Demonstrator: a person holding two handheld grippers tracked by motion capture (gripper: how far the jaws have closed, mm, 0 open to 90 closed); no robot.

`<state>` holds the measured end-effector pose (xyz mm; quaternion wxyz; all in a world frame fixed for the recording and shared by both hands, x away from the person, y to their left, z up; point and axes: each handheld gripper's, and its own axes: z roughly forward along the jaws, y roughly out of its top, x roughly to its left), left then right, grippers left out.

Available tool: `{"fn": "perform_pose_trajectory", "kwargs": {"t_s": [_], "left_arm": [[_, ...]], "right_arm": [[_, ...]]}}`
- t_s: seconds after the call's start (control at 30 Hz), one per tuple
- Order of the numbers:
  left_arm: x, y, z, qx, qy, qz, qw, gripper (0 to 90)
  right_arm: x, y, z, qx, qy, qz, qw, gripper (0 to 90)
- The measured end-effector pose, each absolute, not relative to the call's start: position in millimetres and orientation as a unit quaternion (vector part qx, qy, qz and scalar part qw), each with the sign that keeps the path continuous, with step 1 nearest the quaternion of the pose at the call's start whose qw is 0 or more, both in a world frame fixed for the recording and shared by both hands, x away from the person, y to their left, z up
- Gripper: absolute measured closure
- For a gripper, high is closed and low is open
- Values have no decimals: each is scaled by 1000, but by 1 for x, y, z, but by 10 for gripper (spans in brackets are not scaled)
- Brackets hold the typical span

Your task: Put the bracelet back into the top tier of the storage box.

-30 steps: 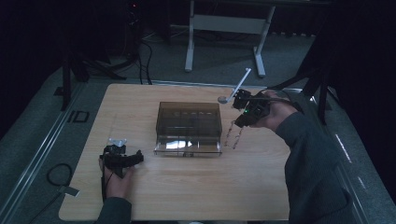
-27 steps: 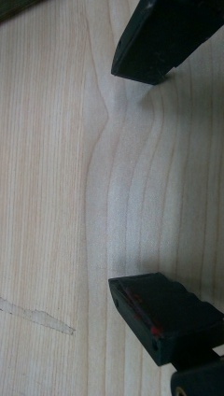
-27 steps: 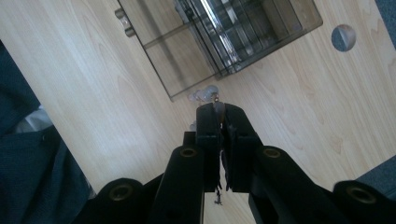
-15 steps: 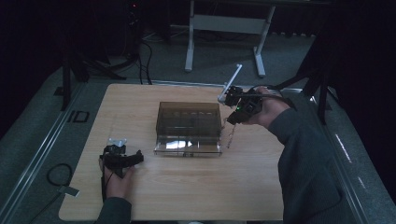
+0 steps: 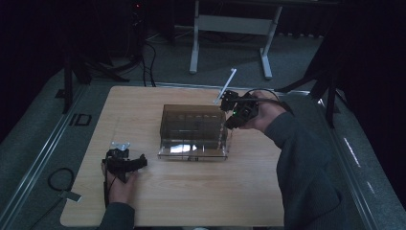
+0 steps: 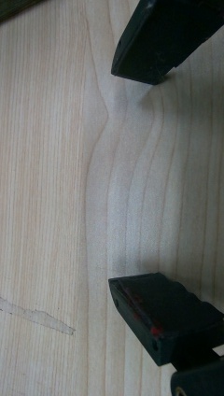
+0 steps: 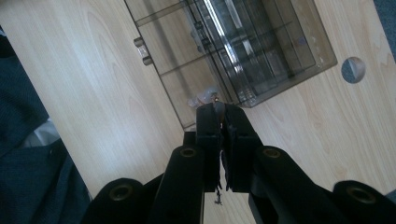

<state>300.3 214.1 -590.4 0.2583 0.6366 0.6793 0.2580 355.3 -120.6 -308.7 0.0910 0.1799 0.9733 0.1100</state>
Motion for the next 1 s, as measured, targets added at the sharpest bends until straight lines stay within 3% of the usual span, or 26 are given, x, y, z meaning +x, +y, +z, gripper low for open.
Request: {"fn": "perform_pose_trajectory", "kwargs": {"t_s": [1.0], "left_arm": [[300, 214, -590, 635, 680, 259, 259, 21]], "right_arm": [[368, -97, -345, 177, 979, 61, 78, 858]]}}
